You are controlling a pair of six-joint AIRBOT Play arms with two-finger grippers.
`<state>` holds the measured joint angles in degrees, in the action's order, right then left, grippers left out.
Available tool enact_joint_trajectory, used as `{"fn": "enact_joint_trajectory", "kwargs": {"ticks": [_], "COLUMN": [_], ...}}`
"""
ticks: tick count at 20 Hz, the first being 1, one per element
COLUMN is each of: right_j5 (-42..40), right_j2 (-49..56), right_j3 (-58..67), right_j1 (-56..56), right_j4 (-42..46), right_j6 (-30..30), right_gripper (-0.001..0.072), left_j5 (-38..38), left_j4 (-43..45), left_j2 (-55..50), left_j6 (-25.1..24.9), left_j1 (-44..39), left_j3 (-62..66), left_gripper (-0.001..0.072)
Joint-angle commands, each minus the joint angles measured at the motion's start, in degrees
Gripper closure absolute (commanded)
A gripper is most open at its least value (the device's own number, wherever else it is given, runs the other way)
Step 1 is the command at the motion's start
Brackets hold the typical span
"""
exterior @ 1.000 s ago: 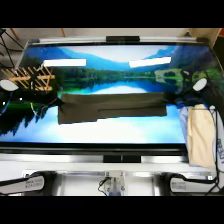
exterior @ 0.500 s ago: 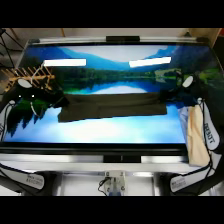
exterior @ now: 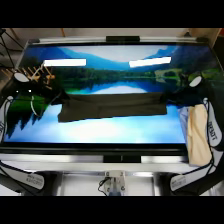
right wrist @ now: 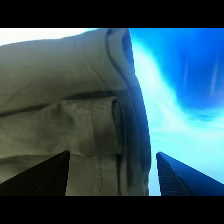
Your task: Fold the shirts.
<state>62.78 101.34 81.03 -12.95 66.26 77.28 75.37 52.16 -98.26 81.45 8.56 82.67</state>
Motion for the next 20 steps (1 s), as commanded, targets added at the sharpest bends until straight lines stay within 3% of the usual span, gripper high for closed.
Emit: {"fn": "enact_joint_trajectory", "kwargs": {"ticks": [1,2,3,5,7,8,10,11,14,20], "right_j5": [4.1,4.8,5.0,4.4,4.5,4.8,5.9,6.7,10.6,16.1], "right_j2": [2.9,3.3,3.5,3.5,3.2,2.5,-0.9,-3.5,-12.2,-28.6], "right_j3": [0.1,0.1,0.1,0.1,0.1,0.1,0.1,0.1,0.1,0.1], "right_j1": [-1.2,-0.8,-0.4,-0.1,-0.1,-0.2,-0.5,-0.5,-0.4,-0.5], "right_j4": [-7.5,-8.8,-9.4,-9.9,-12.4,-13.9,-15.0,-14.8,-15.7,-17.2], "right_j6": [-2.0,-3.2,-4.0,-3.9,-4.8,-5.7,-7.1,-7.2,-6.6,1.0], "right_gripper": [0.0057,0.0069,0.0149,0.0406,0.0572,0.0638,0.0637,0.0638,0.0637,0.0637], "left_j5": [1.8,1.7,1.2,0.2,-1.7,-3.3,-8.9,-11.9,-19.5,-33.4], "left_j4": [-3.1,-5.5,-7.3,-9.8,-10.0,-10.0,-10.0,-10.0,-12.8,-24.9], "left_j2": [1.0,1.7,2.1,2.4,2.3,2.2,1.8,1.3,-2.2,-9.6], "left_j6": [-1.2,-2.8,-3.5,-4.0,-4.7,-4.8,-4.7,-4.7,-4.7,-4.7], "left_j1": [-1.3,-2.2,-3.1,-5.7,-8.8,-10.4,-14.5,-16.9,-25.2,-37.6], "left_j3": [1.3,1.3,1.3,1.3,1.3,1.3,1.2,1.2,1.2,1.2], "left_gripper": [0.0186,0.0187,0.0187,0.0187,0.0190,0.0237,0.0610,0.0671,0.0671,0.0672]}}
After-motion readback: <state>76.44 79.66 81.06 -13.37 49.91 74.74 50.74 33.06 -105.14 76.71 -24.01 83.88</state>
